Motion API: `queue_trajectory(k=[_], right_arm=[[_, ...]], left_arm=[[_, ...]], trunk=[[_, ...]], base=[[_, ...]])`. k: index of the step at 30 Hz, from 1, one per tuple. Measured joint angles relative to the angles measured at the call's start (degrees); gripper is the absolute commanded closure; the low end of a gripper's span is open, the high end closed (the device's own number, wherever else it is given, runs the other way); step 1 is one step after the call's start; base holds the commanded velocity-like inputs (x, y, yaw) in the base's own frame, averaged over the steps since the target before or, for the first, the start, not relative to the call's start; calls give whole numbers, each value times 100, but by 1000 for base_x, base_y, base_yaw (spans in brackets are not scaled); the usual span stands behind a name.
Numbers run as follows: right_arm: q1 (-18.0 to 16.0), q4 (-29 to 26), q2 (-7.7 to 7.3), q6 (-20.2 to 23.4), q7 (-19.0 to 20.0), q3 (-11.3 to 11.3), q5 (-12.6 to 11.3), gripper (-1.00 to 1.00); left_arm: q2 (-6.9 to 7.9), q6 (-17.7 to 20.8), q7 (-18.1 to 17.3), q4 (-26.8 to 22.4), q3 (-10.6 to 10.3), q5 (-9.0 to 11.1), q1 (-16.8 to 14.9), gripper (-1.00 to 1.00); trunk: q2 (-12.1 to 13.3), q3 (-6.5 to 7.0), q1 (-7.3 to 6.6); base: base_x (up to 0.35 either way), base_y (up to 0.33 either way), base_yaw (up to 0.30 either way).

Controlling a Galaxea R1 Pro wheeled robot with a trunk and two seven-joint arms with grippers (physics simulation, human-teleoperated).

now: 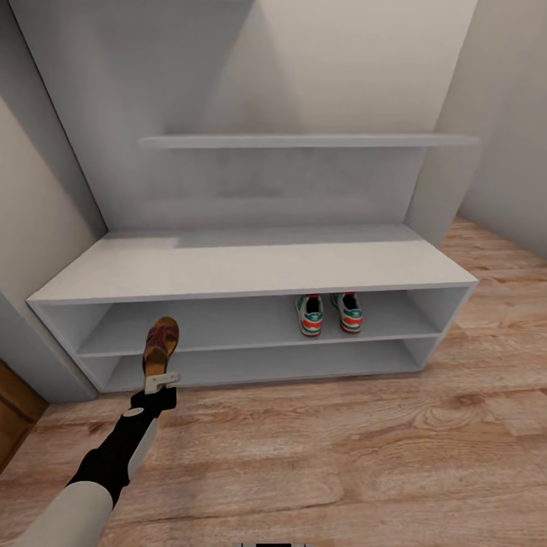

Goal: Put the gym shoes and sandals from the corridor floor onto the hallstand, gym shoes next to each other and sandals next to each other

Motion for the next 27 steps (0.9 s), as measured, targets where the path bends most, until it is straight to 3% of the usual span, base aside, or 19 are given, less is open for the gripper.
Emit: queue_trajectory(k=[7,17,27], right_arm=[[0,0,-3,0,0,1,0,100],[0,0,3,0,0,4,0,100],[2,0,6,0,-1,5,-2,100]], left_arm=[[9,160,3,-32,0,0,0,100],[33,1084,-1,-376,-2,-9,-4,100],[36,1149,7,-600,-1,-9,-5,100]], trunk=[[0,0,1],[0,0,1],[0,0,-1]], base=[[11,0,0],[0,0,0],[148,50,0]])
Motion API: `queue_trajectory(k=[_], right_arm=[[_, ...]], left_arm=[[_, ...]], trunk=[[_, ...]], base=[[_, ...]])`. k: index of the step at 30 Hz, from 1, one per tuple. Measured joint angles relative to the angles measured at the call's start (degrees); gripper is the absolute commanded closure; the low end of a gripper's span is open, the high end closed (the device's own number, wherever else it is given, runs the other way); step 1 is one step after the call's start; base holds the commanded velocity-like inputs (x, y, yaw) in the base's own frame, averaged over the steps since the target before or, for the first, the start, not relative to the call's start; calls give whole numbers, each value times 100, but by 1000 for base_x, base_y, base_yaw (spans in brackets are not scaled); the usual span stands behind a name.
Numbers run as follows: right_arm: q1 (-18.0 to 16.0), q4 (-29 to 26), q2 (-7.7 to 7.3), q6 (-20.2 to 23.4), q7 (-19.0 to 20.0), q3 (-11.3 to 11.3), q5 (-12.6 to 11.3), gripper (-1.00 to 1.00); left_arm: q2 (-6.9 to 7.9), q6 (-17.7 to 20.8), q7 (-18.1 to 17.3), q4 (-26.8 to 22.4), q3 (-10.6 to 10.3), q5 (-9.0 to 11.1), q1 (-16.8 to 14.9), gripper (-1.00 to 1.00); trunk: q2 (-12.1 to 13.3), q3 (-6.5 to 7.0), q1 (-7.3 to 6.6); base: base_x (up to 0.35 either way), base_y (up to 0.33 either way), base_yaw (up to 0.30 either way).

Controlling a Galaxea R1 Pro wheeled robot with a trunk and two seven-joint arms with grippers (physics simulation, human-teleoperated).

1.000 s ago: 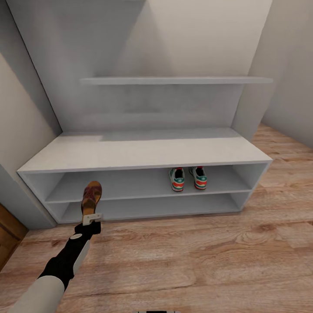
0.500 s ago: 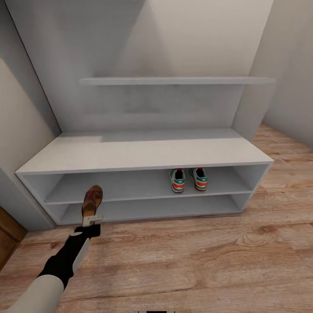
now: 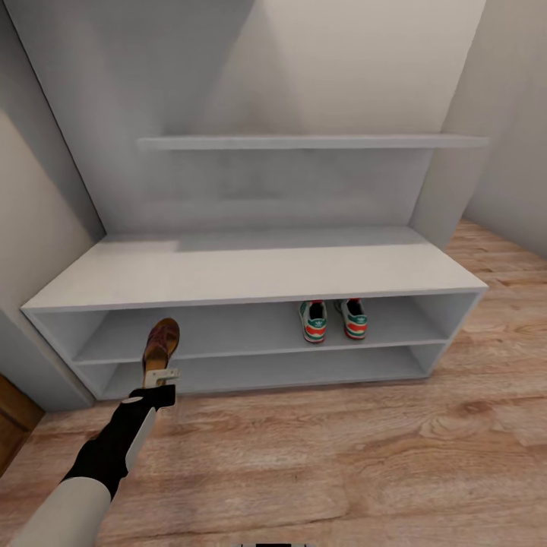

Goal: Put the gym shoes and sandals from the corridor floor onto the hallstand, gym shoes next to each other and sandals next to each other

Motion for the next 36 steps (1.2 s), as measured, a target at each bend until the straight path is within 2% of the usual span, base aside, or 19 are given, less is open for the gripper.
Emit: queue_trajectory(k=[10,20,28,36], right_arm=[[-2,0,0,0,0,-3,1,100],[-1,0,0,0,0,3,2,100],[-2,0,0,0,0,-2,2,100],[0,0,0,0,0,-2,0,100]], left_arm=[[7,1,0,-9,-1,1,1,100],[-2,1,0,2,-1,9,0,100],[-2,1,0,-6,-1,8,1,100],[-2,2,0,-4,0,9,0,100]], trunk=[[0,0,2],[0,0,0],[0,0,2],[0,0,-1]], base=[[53,13,0],[287,54,0],[57,5,0],[260,92,0]])
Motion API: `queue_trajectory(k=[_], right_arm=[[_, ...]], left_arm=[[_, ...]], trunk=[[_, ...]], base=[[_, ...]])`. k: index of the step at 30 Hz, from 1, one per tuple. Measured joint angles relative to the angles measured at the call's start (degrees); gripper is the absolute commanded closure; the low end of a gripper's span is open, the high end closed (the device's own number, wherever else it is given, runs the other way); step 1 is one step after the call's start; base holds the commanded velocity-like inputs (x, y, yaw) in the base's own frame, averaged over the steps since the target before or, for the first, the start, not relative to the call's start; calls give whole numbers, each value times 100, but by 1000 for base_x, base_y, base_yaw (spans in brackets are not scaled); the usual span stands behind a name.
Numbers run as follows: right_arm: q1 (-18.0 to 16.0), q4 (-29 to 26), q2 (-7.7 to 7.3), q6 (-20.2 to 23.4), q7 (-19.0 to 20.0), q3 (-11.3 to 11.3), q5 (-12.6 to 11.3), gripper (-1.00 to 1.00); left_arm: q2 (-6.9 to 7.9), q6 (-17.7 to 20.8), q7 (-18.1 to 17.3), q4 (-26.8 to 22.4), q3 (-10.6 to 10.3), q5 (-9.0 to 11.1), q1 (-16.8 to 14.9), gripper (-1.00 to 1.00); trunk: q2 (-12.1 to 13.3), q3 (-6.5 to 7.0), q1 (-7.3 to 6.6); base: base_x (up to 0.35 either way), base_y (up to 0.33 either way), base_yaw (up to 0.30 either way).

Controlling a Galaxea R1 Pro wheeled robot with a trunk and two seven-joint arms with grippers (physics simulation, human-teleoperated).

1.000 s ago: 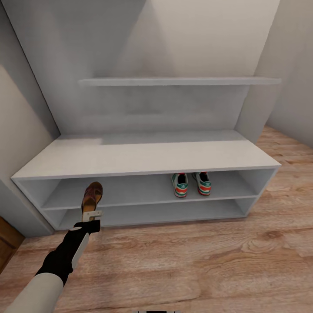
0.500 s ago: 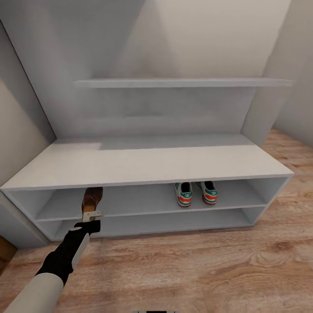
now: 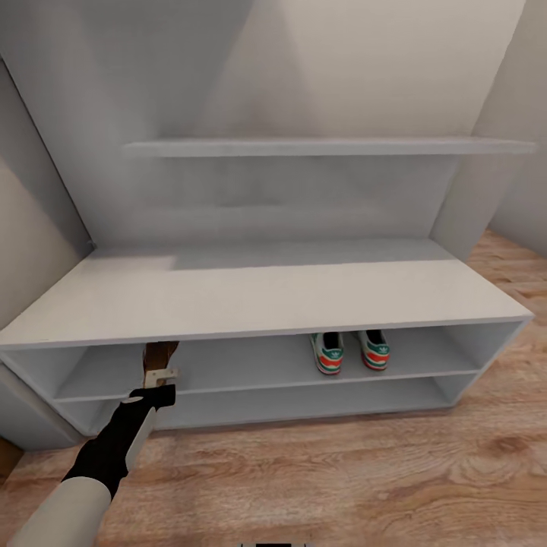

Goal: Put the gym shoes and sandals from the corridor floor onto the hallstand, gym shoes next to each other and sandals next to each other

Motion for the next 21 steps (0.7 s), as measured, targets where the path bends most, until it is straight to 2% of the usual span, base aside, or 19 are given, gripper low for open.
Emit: queue_trajectory(k=[3,12,21], right_arm=[[-1,0,0,0,0,1,1,100],[-3,1,0,0,1,-1,2,100],[-2,1,0,0,0,2,2,100]], left_arm=[[-6,0,0,0,0,1,0,100],[-8,-3,0,2,0,-1,1,100],[-11,-2,0,1,0,0,1,100]], trunk=[[0,0,1],[0,0,2],[0,0,1]], base=[[246,71,0],[64,7,0],[270,0,0]])
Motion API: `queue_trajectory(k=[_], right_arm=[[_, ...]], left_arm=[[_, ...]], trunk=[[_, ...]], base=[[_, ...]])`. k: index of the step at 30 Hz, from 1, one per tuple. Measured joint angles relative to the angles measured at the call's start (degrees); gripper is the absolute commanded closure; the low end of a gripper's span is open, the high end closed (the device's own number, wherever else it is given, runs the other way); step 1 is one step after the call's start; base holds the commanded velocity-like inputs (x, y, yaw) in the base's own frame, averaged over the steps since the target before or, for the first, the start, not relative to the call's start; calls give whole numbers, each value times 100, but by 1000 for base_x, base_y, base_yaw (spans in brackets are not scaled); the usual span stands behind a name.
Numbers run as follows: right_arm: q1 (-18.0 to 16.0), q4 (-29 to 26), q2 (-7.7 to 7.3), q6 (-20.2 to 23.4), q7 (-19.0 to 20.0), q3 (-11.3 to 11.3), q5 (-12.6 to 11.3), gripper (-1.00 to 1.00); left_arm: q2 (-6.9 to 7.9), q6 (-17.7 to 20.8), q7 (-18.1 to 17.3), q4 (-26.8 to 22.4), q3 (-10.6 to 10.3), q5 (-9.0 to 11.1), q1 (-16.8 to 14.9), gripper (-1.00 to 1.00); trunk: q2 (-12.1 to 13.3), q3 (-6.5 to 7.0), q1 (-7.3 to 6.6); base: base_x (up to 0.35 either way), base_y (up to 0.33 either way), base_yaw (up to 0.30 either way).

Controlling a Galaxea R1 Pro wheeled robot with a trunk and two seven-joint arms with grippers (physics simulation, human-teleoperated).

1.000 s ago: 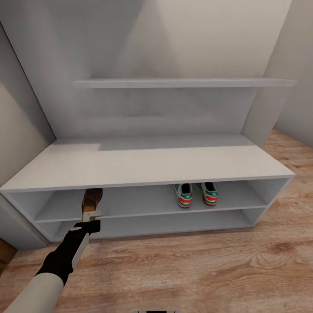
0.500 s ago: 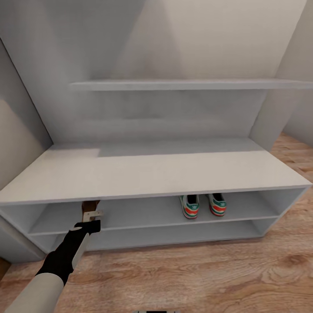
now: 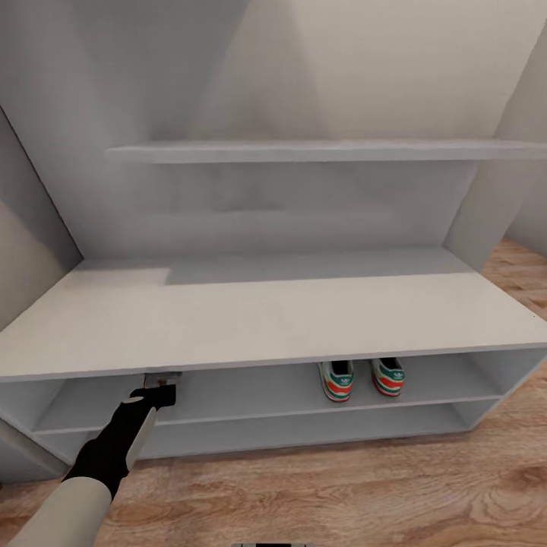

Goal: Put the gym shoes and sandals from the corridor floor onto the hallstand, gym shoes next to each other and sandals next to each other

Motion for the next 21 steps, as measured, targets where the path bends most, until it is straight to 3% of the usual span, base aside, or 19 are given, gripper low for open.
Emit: queue_trajectory(k=[21], right_arm=[[0,0,0,0,0,-3,-1,100]], left_arm=[[2,1,0,6,0,-1,0,100]], trunk=[[0,0,2]], base=[[12,0,0]])
